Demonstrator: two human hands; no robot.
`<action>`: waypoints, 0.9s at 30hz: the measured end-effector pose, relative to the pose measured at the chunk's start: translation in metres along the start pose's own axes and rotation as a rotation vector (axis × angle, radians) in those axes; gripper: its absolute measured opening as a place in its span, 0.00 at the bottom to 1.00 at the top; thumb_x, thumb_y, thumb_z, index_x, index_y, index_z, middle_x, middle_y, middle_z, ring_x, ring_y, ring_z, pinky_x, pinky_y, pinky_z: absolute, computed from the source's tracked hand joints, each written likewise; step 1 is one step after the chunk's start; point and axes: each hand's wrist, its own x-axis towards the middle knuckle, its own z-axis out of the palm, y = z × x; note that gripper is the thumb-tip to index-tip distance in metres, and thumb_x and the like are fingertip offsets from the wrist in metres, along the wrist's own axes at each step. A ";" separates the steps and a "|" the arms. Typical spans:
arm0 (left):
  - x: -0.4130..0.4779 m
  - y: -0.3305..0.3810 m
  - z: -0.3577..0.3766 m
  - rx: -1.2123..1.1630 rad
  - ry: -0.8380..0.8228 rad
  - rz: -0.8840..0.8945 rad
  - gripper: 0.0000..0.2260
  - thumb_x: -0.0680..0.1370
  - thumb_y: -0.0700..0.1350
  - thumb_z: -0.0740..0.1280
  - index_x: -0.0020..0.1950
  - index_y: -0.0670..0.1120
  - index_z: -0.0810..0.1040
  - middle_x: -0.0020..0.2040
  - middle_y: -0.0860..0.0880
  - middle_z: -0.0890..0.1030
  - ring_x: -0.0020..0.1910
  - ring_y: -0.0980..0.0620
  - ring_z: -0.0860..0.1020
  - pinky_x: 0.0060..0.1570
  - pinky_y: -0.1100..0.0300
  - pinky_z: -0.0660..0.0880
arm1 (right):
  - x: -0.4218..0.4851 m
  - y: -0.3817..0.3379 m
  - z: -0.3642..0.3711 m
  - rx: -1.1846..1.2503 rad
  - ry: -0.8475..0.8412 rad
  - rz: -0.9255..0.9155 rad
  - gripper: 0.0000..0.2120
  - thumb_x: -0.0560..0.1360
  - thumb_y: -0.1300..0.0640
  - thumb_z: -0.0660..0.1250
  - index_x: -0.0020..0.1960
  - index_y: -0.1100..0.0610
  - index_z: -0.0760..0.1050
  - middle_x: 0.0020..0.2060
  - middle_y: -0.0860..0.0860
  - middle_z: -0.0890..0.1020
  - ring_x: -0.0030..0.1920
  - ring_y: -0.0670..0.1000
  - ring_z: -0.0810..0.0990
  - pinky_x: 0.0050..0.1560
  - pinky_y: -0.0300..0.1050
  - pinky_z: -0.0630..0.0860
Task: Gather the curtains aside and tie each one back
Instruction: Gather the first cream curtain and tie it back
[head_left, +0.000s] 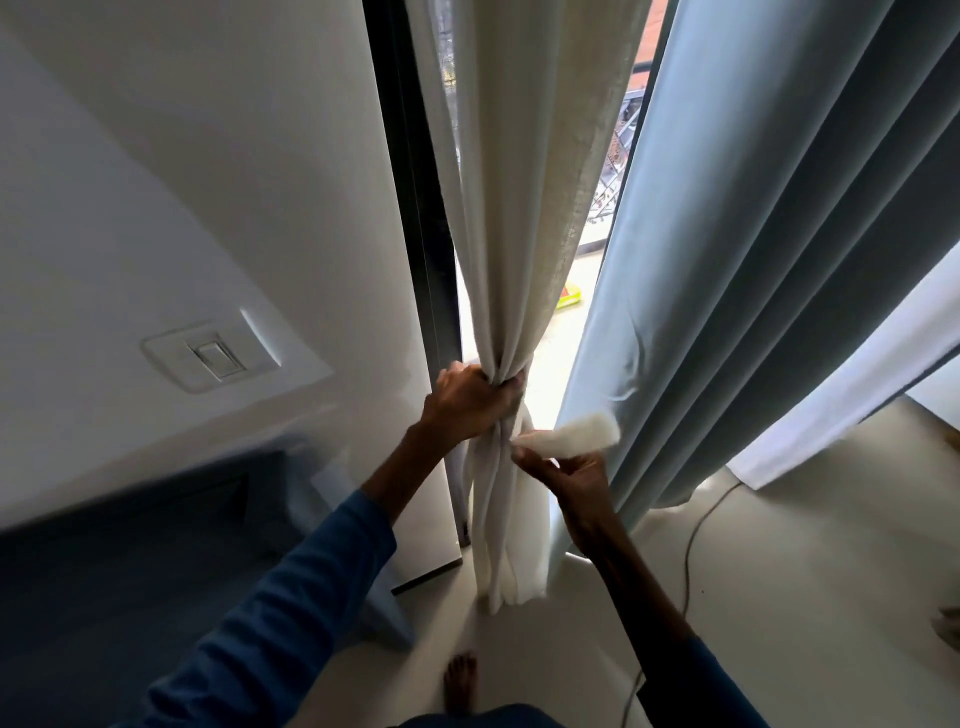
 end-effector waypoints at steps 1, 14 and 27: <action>-0.001 0.001 -0.002 0.060 -0.024 -0.066 0.33 0.75 0.73 0.56 0.60 0.47 0.80 0.49 0.50 0.82 0.46 0.46 0.81 0.51 0.55 0.79 | -0.001 0.002 0.003 -0.016 -0.044 -0.038 0.10 0.72 0.59 0.79 0.52 0.61 0.86 0.49 0.57 0.87 0.53 0.55 0.86 0.55 0.45 0.81; -0.006 -0.017 0.002 -0.133 -0.257 0.076 0.23 0.79 0.58 0.68 0.62 0.40 0.80 0.53 0.44 0.84 0.50 0.45 0.83 0.56 0.45 0.80 | 0.010 -0.008 0.012 -0.252 -0.054 0.033 0.17 0.74 0.77 0.65 0.48 0.59 0.86 0.45 0.53 0.88 0.46 0.49 0.86 0.46 0.46 0.80; -0.019 -0.024 -0.012 -0.234 -0.433 0.010 0.18 0.81 0.53 0.65 0.57 0.38 0.81 0.38 0.51 0.81 0.33 0.51 0.76 0.31 0.66 0.75 | 0.047 -0.014 0.008 -0.437 -0.246 -0.023 0.18 0.74 0.62 0.74 0.59 0.47 0.76 0.54 0.49 0.83 0.58 0.49 0.82 0.43 0.35 0.77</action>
